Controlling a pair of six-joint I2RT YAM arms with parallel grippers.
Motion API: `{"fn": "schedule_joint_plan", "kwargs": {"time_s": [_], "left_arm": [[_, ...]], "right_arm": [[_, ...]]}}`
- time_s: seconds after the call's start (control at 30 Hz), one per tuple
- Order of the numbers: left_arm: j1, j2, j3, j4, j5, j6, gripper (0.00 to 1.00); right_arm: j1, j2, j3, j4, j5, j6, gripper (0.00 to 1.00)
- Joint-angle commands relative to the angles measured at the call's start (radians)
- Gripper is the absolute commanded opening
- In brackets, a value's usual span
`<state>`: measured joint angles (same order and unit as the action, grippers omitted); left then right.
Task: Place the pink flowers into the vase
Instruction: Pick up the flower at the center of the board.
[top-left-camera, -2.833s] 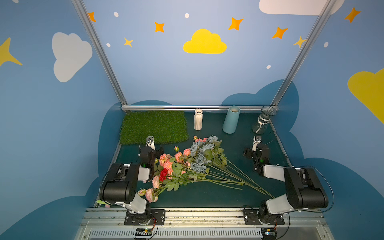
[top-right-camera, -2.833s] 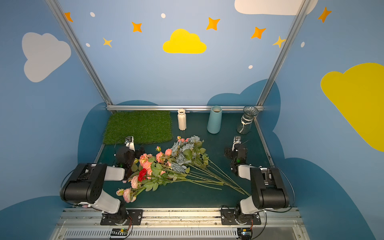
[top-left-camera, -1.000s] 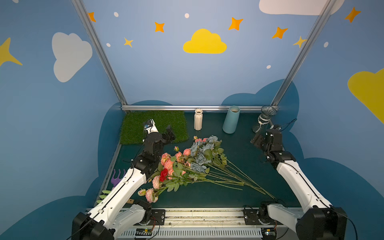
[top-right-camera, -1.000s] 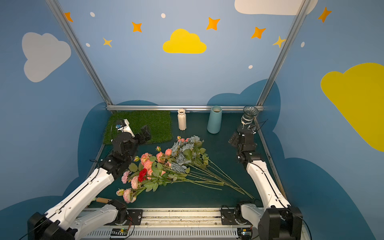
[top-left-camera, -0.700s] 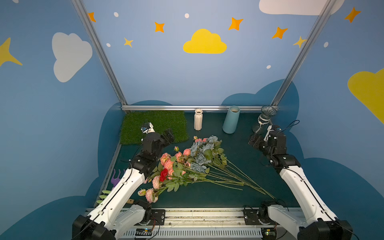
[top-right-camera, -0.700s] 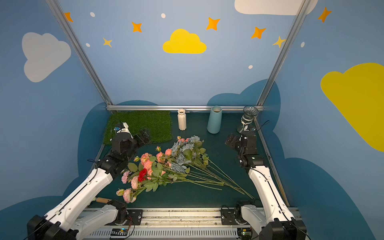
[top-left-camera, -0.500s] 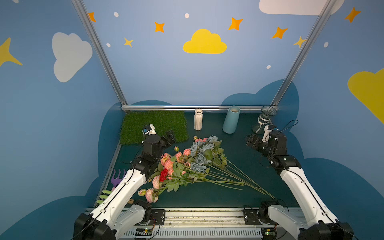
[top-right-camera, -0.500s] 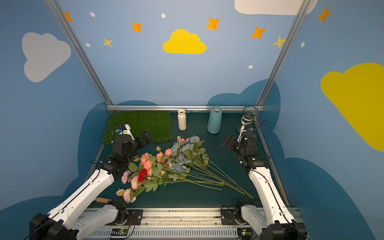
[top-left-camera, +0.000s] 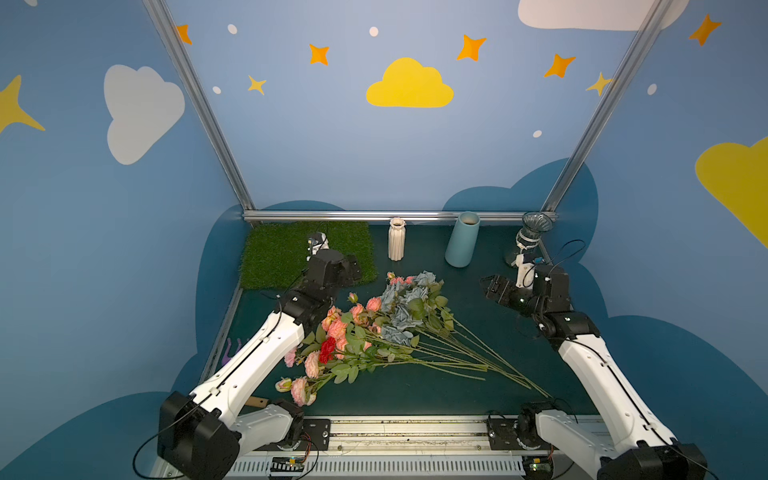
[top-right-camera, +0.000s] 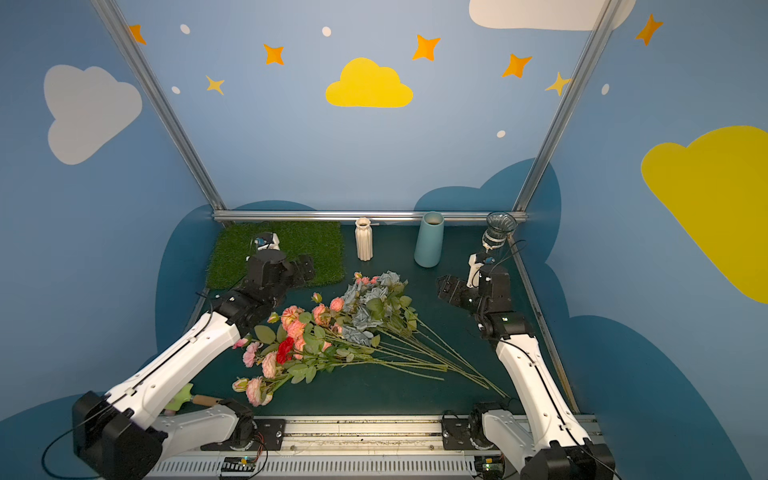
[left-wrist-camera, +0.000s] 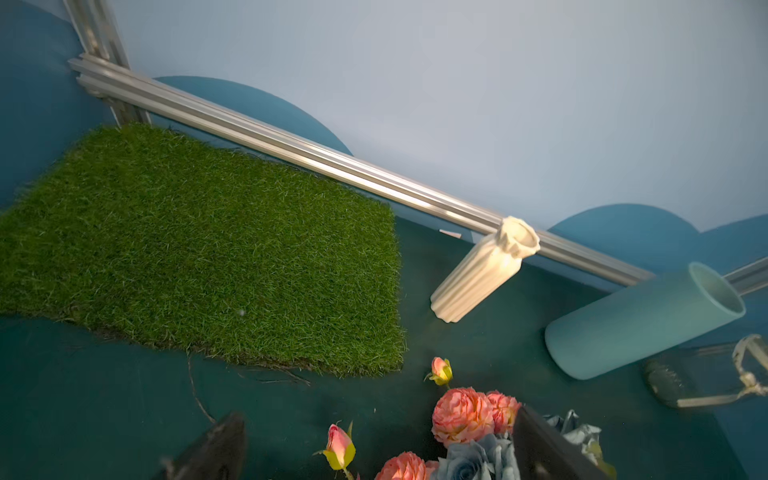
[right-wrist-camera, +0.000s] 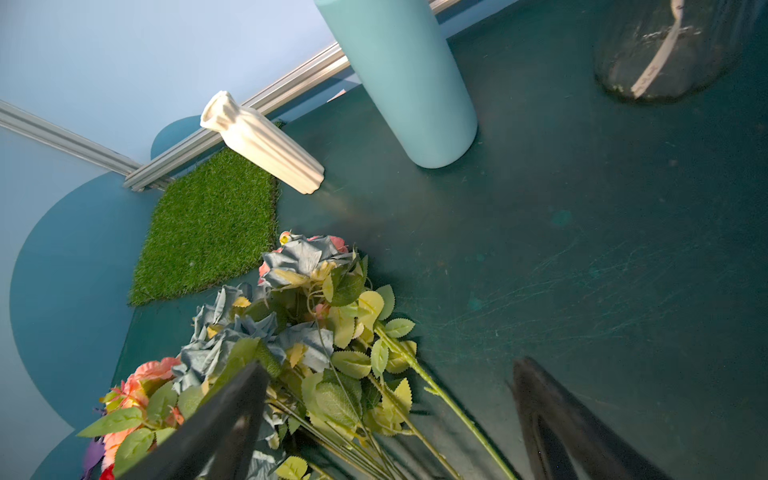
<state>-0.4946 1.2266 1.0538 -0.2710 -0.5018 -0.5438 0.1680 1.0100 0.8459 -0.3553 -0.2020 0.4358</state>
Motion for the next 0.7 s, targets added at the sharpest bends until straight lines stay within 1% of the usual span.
{"fn": "schedule_joint_plan", "kwargs": {"time_s": [0.0,0.07,0.13,0.2,0.27,0.33,0.43,0.67], "left_arm": [[-0.05,0.023,0.035,-0.116,-0.142,0.064,1.0],[-0.06,0.027,0.041,-0.122,-0.141,0.065,1.0],[-0.068,0.027,0.049,-0.138,-0.146,0.062,1.0],[-0.071,0.02,0.055,-0.151,-0.149,0.057,1.0],[-0.073,0.009,0.061,-0.16,-0.147,0.051,1.0],[-0.073,-0.008,0.058,-0.166,-0.144,0.035,1.0],[-0.073,-0.033,0.048,-0.156,-0.127,0.022,1.0],[-0.073,-0.041,0.047,-0.154,-0.103,-0.007,1.0]], "right_arm": [[0.046,0.014,0.049,-0.078,0.024,-0.044,0.93],[0.093,0.036,0.076,-0.127,0.076,-0.066,0.93],[0.152,0.069,0.111,-0.198,0.157,-0.082,0.93],[0.206,0.094,0.127,-0.239,0.197,-0.098,0.93],[0.259,0.115,0.136,-0.264,0.203,-0.118,0.93],[0.315,0.135,0.14,-0.293,0.233,-0.116,0.93],[0.365,0.14,0.131,-0.321,0.232,-0.109,0.93],[0.379,0.064,0.063,-0.328,0.164,-0.132,0.88]]}}
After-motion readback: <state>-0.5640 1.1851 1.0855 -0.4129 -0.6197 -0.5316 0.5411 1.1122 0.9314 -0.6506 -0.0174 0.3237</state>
